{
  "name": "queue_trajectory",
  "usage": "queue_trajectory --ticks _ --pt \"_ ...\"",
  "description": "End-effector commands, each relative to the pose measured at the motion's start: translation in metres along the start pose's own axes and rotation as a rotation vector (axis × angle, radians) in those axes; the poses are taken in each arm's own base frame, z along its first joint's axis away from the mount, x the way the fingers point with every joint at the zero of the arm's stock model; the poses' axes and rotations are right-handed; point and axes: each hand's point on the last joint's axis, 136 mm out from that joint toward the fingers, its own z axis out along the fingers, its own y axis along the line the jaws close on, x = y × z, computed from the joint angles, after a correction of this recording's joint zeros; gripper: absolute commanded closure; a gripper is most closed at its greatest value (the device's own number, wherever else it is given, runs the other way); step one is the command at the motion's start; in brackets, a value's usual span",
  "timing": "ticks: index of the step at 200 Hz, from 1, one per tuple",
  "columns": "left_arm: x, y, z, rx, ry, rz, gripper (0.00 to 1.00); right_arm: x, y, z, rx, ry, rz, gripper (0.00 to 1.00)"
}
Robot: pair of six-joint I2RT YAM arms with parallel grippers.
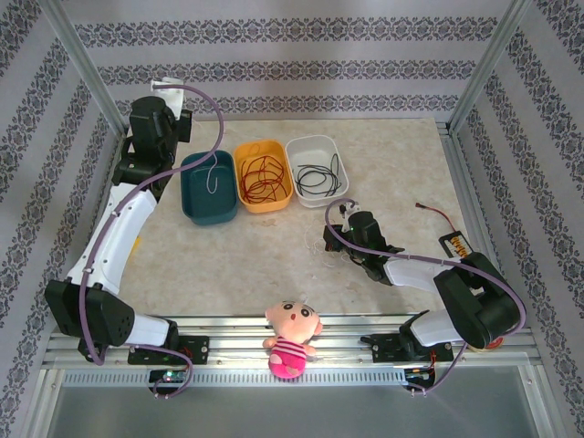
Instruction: Untangle the cables
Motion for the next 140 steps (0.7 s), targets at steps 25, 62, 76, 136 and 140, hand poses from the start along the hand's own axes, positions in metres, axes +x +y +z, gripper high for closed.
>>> queue_trajectory --ticks 25,62,76,136,140 --pt "0.049 -0.009 0.021 0.005 0.133 -0.010 1.00 0.000 0.002 -0.001 0.009 -0.006 -0.012 1.00" --pt "0.086 -0.019 0.037 0.004 0.232 0.006 0.99 0.000 0.002 0.001 0.009 -0.004 -0.014 1.00" --pt "0.103 -0.024 0.042 0.003 0.285 0.005 0.99 -0.002 0.003 0.002 0.004 -0.004 -0.015 1.00" --pt "0.175 -0.053 0.056 0.059 0.470 -0.060 0.98 -0.003 0.005 0.002 0.004 -0.007 -0.020 1.00" --pt "0.179 -0.056 0.056 0.069 0.479 -0.070 0.98 -0.003 0.005 0.002 0.004 -0.007 -0.020 1.00"
